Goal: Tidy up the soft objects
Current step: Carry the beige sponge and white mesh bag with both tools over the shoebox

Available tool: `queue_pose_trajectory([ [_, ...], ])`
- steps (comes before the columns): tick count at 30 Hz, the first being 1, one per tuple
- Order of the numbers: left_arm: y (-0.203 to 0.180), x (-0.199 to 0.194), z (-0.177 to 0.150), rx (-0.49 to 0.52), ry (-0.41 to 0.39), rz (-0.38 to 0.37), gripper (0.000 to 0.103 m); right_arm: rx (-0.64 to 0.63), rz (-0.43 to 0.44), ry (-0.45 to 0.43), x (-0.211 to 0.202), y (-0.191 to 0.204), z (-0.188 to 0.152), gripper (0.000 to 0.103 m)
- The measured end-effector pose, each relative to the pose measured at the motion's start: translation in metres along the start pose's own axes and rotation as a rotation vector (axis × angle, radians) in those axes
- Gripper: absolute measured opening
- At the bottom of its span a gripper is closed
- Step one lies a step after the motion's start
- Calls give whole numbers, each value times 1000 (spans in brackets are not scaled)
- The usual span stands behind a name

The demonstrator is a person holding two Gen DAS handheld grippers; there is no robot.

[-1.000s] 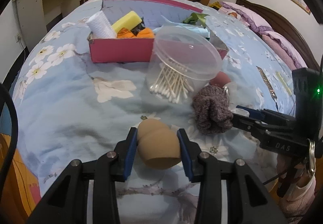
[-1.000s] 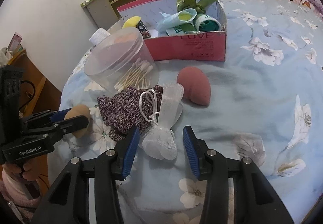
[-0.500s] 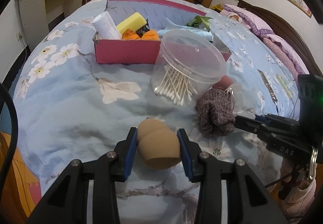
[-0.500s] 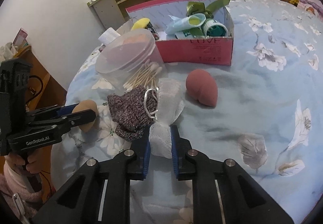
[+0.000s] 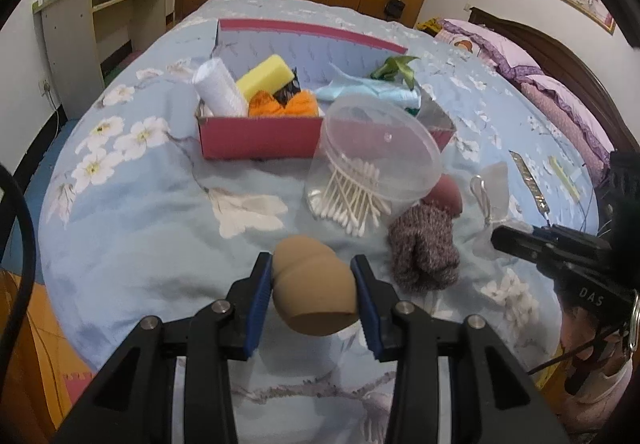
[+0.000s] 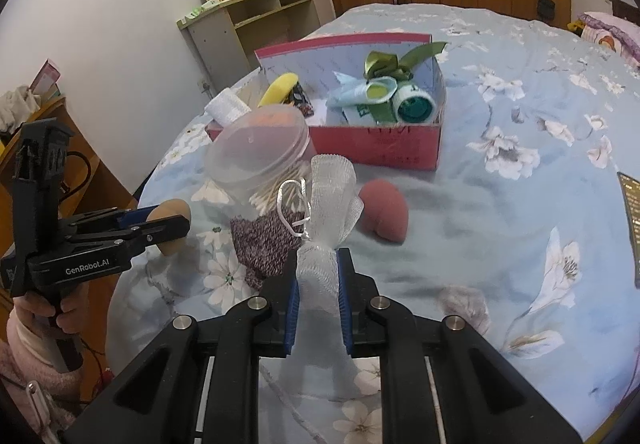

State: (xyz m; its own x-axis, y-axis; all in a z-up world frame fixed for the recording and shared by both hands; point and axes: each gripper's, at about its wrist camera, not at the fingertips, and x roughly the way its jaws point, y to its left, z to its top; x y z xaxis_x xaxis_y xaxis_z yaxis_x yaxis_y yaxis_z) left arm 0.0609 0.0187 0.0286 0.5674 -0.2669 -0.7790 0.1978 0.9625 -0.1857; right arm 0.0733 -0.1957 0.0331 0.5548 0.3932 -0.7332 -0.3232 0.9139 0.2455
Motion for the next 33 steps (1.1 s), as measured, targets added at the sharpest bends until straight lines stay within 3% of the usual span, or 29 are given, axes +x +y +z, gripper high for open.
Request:
queue_pose_trajectory([
  [19,-2,-10,57,61,-87,67,42,-43,-30,-44,-5,-4,40,18],
  [33,-2,11,110,75,-122,86,41,-80,-48,-75,8,-8,89,18],
])
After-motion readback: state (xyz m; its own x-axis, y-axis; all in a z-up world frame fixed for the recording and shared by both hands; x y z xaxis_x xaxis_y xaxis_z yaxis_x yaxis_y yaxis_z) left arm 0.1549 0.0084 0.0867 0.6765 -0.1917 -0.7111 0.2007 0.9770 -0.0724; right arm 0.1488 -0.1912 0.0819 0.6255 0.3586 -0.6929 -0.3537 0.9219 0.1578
